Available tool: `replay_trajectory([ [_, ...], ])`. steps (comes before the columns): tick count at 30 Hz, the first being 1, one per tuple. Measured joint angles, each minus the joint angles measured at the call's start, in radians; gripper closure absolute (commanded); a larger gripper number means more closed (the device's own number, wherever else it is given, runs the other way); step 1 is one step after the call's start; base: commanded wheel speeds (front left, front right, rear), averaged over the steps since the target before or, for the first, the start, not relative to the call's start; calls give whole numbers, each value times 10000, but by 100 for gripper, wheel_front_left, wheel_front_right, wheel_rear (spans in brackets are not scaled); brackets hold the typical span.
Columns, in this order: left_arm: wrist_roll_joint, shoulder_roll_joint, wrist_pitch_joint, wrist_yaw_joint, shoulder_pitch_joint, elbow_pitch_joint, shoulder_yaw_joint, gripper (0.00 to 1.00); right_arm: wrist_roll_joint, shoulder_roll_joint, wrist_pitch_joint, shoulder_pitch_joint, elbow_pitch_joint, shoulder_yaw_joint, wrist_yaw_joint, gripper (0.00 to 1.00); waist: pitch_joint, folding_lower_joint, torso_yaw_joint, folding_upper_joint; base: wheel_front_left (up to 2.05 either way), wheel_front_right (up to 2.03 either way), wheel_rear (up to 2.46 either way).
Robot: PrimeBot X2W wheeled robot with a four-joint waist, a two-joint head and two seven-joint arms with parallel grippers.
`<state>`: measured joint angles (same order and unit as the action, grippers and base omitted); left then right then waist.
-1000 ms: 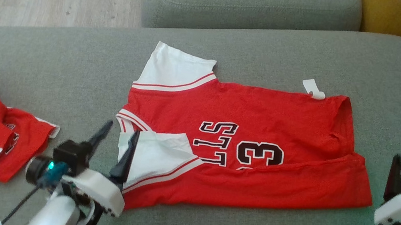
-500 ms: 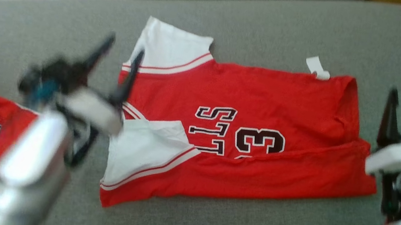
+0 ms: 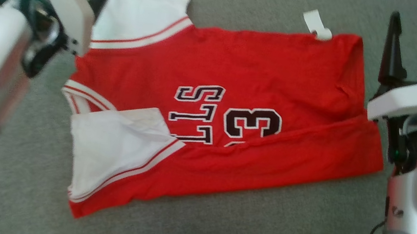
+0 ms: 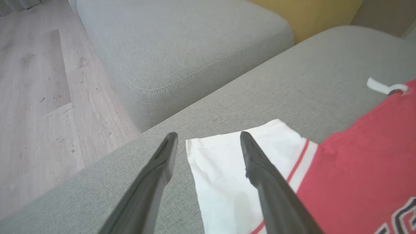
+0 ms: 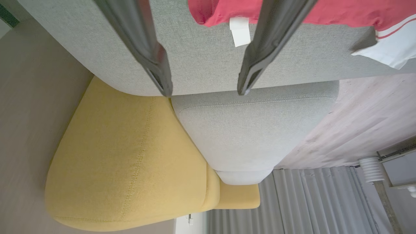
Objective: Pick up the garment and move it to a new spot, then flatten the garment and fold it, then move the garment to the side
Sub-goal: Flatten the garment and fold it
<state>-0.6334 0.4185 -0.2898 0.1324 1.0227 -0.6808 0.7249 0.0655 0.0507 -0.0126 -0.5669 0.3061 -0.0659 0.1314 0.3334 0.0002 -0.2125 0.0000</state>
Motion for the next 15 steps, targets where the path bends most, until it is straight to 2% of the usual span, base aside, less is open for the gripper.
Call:
replay_trajectory([
  [4, -558, 453, -623, 0, 667, -573, 548, 0, 163, 10, 71, -444, 71, 259, 0, 0, 480, -1, -367, 0, 0, 0, 0],
  [15, -1697, 593, -1241, 0, 1404, -1655, 1166, 0, 491, 4, 146, -802, 46, 702, 0, 0, 1275, -1, -1060, 0, 0, 0, 0],
])
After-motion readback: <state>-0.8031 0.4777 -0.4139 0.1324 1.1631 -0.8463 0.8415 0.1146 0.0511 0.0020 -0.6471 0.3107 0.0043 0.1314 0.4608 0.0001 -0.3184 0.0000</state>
